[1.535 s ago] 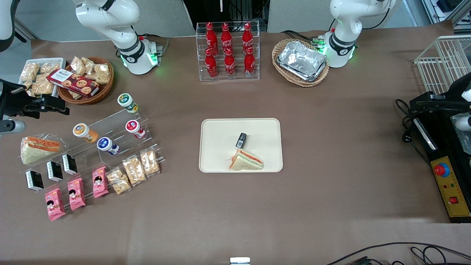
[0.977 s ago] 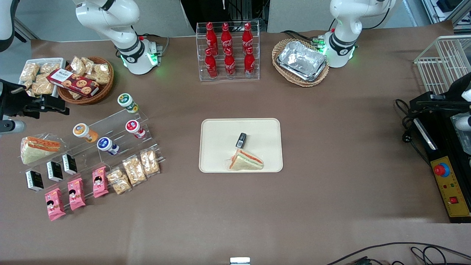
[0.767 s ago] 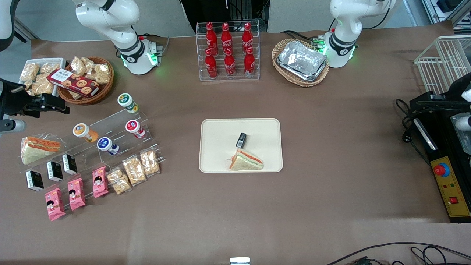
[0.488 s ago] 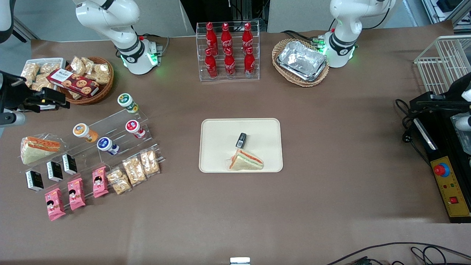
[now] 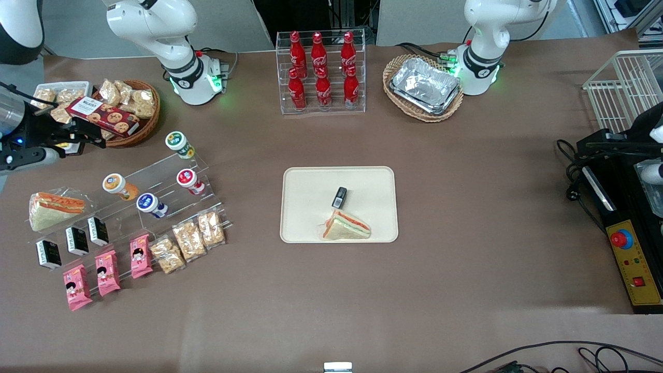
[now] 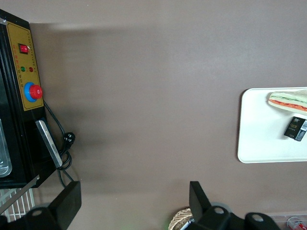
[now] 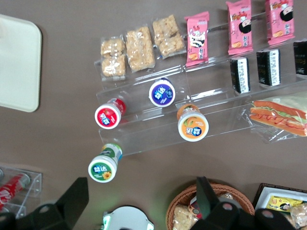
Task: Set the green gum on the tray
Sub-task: 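Move the right gripper over the green-labelled yogurt bottle on the rack, then close the right gripper on the green-labelled bottle and lift it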
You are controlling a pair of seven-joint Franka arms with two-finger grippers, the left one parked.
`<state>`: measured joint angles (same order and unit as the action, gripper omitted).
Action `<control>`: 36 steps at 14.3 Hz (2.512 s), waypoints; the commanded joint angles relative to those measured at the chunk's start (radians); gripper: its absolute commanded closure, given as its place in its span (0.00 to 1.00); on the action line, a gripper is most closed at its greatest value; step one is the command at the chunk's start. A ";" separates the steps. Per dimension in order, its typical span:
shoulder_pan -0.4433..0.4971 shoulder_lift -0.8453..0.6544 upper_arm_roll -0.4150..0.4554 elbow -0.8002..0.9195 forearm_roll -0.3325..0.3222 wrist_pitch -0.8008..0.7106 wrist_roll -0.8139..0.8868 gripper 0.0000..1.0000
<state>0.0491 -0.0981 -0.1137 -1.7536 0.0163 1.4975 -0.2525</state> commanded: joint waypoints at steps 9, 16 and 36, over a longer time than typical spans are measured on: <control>0.011 -0.216 0.089 -0.412 0.027 0.125 0.088 0.00; 0.044 -0.285 0.103 -0.592 0.065 0.230 0.139 0.00; 0.075 -0.262 0.104 -0.808 0.093 0.509 0.147 0.71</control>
<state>0.1198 -0.3513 -0.0085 -2.5599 0.0936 1.9933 -0.1170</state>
